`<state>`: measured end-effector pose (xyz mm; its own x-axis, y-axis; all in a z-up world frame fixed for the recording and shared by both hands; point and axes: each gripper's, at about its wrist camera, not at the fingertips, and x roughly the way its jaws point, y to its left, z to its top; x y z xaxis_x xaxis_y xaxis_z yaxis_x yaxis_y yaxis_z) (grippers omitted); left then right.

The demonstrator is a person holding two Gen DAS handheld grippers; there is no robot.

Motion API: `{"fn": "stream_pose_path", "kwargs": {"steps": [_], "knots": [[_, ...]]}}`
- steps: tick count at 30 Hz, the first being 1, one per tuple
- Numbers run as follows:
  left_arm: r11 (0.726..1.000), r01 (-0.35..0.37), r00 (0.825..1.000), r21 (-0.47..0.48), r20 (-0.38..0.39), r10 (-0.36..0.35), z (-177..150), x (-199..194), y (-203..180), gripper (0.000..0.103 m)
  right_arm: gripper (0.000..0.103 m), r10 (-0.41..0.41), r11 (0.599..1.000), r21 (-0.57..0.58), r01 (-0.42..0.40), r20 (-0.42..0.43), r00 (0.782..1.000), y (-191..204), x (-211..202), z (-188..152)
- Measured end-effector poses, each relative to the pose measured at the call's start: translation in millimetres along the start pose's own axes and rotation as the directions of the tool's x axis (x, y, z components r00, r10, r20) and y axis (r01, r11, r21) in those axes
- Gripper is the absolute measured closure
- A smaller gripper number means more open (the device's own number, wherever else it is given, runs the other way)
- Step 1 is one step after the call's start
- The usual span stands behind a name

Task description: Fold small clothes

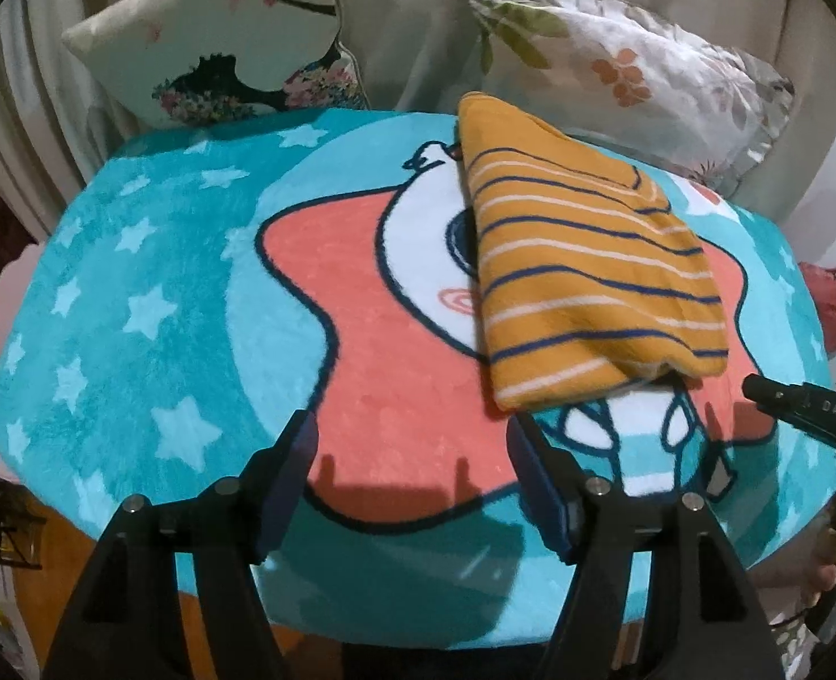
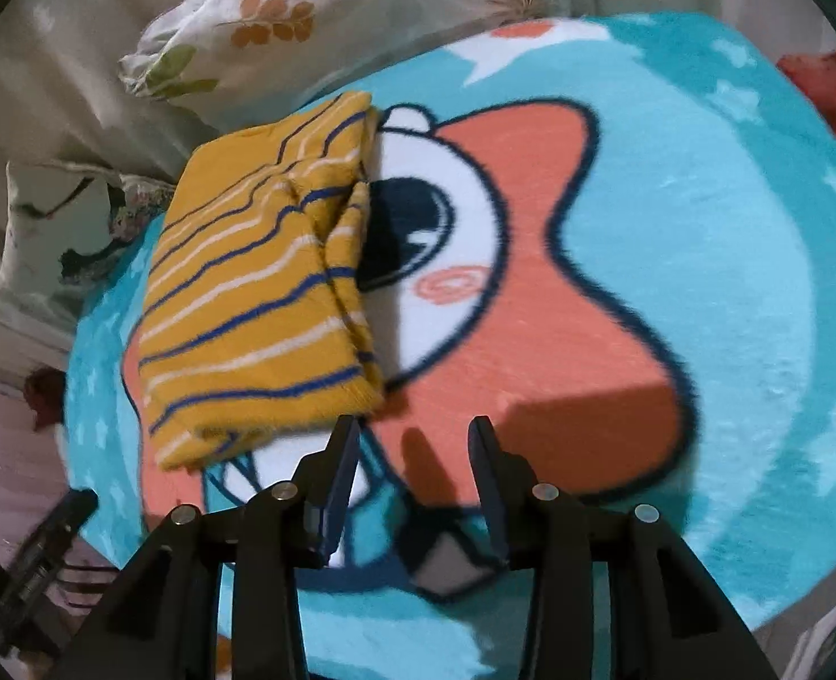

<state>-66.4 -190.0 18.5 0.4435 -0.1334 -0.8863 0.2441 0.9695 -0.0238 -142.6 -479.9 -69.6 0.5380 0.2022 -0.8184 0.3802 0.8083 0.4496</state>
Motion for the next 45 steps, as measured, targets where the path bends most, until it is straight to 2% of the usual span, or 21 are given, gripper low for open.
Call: {"fn": "stream_pose_path", "kwargs": {"steps": [3,6,8,14,15,16,17,19,21,22,23,27,29,30,35,36,37,39,42,45], "knots": [[1.000,-0.006,0.999,0.010,0.031,0.006,-7,-9,-11,0.035,0.051,-0.071,0.994,-0.077,0.073,0.036,0.997,12,-11,-12],[1.000,-0.011,0.997,0.015,0.072,0.010,-14,-22,-18,0.033,0.049,-0.108,0.986,-0.118,0.116,0.068,0.992,15,-20,-24],[1.000,-0.013,0.995,0.006,0.098,0.012,-19,-31,-20,0.027,0.047,-0.123,0.984,-0.123,0.133,0.081,0.989,17,-26,-34],[1.000,-0.019,0.984,-0.004,0.179,0.019,-37,-57,-23,0.026,0.047,-0.137,0.983,-0.111,0.147,0.092,0.986,14,-34,-60],[1.000,-0.023,0.979,-0.012,0.201,0.025,-39,-62,-22,0.024,0.047,-0.140,0.983,-0.109,0.150,0.097,0.985,14,-36,-63],[0.999,-0.031,0.973,-0.022,0.228,0.036,-41,-68,-21,0.018,0.047,-0.143,0.982,-0.110,0.155,0.106,0.984,15,-39,-67],[0.998,-0.047,0.963,-0.039,0.264,0.056,-43,-76,-19,0.013,0.047,-0.148,0.980,-0.114,0.161,0.118,0.982,16,-42,-72],[0.995,-0.075,0.944,-0.065,0.317,0.092,-46,-90,-16,0.013,0.047,-0.157,0.977,-0.122,0.175,0.140,0.978,19,-48,-81],[0.992,-0.087,0.913,-0.096,0.390,0.118,-48,-109,-12,0.009,0.047,-0.161,0.973,-0.139,0.185,0.168,0.973,23,-56,-87],[0.990,-0.092,0.900,-0.111,0.416,0.130,-48,-116,-9,0.005,0.046,-0.159,0.972,-0.143,0.186,0.181,0.970,24,-61,-89],[0.986,-0.101,0.876,-0.135,0.457,0.153,-49,-126,-7,0.001,0.045,-0.157,0.972,-0.143,0.185,0.191,0.969,25,-64,-90],[0.969,-0.132,0.783,-0.208,0.578,0.231,-53,-158,-3,0.000,0.043,-0.150,0.970,-0.152,0.192,0.247,0.957,30,-81,-98],[0.963,-0.128,0.754,-0.237,0.607,0.250,-53,-168,-1,0.000,0.040,-0.146,0.969,-0.152,0.192,0.274,0.951,32,-88,-102],[0.963,-0.122,0.750,-0.239,0.613,0.247,-52,-171,0,0.000,0.040,-0.144,0.969,-0.154,0.192,0.282,0.949,33,-90,-102],[0.981,-0.111,0.773,-0.161,0.606,0.187,-47,-168,-4,0.000,0.039,-0.148,0.962,-0.177,0.207,0.298,0.943,42,-92,-106],[0.984,-0.103,0.784,-0.148,0.596,0.171,-46,-164,-5,0.000,0.039,-0.148,0.961,-0.180,0.208,0.299,0.943,43,-91,-106],[0.989,-0.077,0.809,-0.126,0.572,0.136,-43,-159,-5,0.000,0.038,-0.147,0.961,-0.183,0.207,0.296,0.944,44,-90,-106],[0.994,-0.037,0.841,-0.103,0.535,0.086,-42,-152,-6,0.000,0.038,-0.145,0.960,-0.189,0.206,0.291,0.946,45,-87,-104],[0.997,-0.018,0.858,-0.076,0.510,0.054,-43,-145,-12,0.000,0.037,-0.162,0.954,-0.199,0.223,0.280,0.946,48,-79,-93],[0.999,-0.004,0.886,-0.036,0.464,0.020,-43,-136,-20,0.000,0.037,-0.176,0.957,-0.180,0.228,0.265,0.948,51,-71,-84]]}}
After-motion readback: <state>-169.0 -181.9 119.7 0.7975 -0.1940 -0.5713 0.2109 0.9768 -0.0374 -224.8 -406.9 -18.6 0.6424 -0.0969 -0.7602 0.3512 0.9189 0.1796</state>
